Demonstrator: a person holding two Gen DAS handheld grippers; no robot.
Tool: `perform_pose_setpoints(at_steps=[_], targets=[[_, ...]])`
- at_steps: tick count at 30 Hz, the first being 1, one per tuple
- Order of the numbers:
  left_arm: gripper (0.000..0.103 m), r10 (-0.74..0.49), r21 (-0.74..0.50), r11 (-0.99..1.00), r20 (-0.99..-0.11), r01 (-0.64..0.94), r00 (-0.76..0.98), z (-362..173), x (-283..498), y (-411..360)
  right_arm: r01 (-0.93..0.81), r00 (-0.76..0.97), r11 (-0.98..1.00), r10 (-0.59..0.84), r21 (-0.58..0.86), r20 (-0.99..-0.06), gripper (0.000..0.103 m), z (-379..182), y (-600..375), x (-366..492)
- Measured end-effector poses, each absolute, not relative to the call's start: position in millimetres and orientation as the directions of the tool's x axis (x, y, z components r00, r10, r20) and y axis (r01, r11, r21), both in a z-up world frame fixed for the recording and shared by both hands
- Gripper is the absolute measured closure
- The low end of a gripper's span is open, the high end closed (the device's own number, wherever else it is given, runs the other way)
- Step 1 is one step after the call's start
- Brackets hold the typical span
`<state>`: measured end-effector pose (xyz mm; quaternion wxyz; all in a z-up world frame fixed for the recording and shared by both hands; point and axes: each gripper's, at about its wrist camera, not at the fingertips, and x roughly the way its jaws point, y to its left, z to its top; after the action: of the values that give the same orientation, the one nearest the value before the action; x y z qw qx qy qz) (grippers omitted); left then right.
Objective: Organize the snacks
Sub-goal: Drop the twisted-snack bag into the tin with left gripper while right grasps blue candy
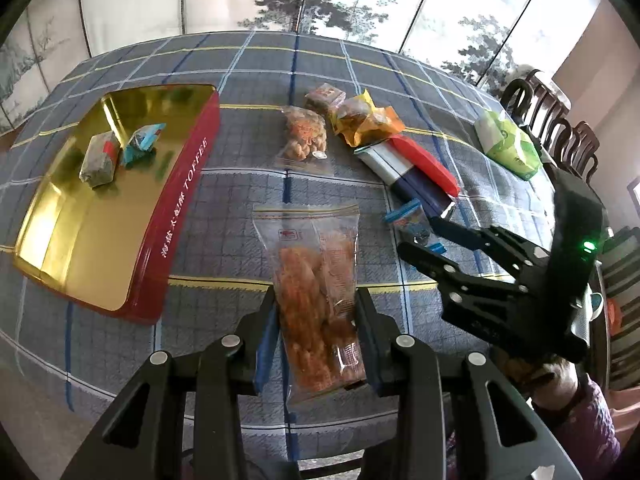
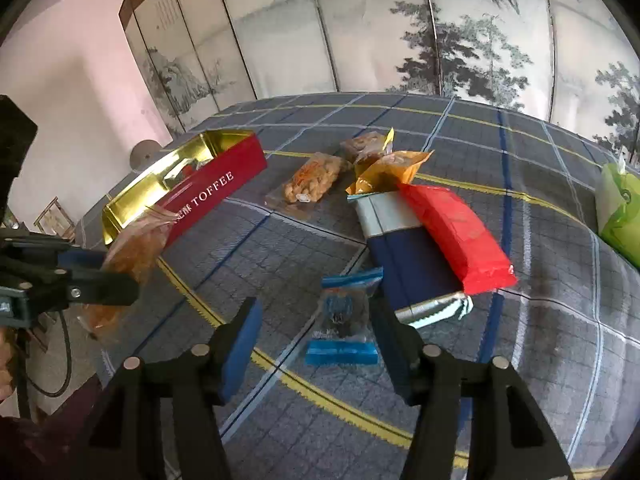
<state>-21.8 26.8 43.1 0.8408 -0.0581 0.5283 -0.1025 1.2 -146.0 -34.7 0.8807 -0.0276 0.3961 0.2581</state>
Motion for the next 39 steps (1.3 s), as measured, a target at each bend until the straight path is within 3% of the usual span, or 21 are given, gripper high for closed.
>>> perform_pose_setpoints(at_steps=[4,5,20,27,32,39], targets=[[0.070,-0.238,-0.212,0.971,-0.876,0.109,0.420,43,-22,29,-0.461,0.526,0.876,0.398,0.142,-0.752,0.061,-45,-139,13],[0.070,-0.241,-0.214,0.971,-0.875,0.110,0.419,43,-22,29,-0.459,0.530,0.879,0.389,0.130,-0.754,0.071,-45,-138,14],[0.070,-0.245,-0.234,0.969,-0.849,0.082,0.469,69,-32,55,-0.513,0.544,0.856,0.388,0.071,-0.744,0.072,-43,-125,0],[0.070,-0.160,-0.195,0.981,-0.843,-0.015,0.514,86,-17,109,-0.499,0.538,0.861,0.397,0.098,-0.744,0.072,-44,-129,4],[0.070,-0.084,-0.136,0.989,-0.853,-0.064,0.515,80,2,141,-0.499,0.538,0.861,0.392,0.093,-0.746,0.072,-45,-130,4],[0.070,-0.097,-0.152,0.985,-0.883,-0.086,0.459,54,41,168,-0.493,0.538,0.865,0.388,0.094,-0.749,0.072,-46,-131,6]])
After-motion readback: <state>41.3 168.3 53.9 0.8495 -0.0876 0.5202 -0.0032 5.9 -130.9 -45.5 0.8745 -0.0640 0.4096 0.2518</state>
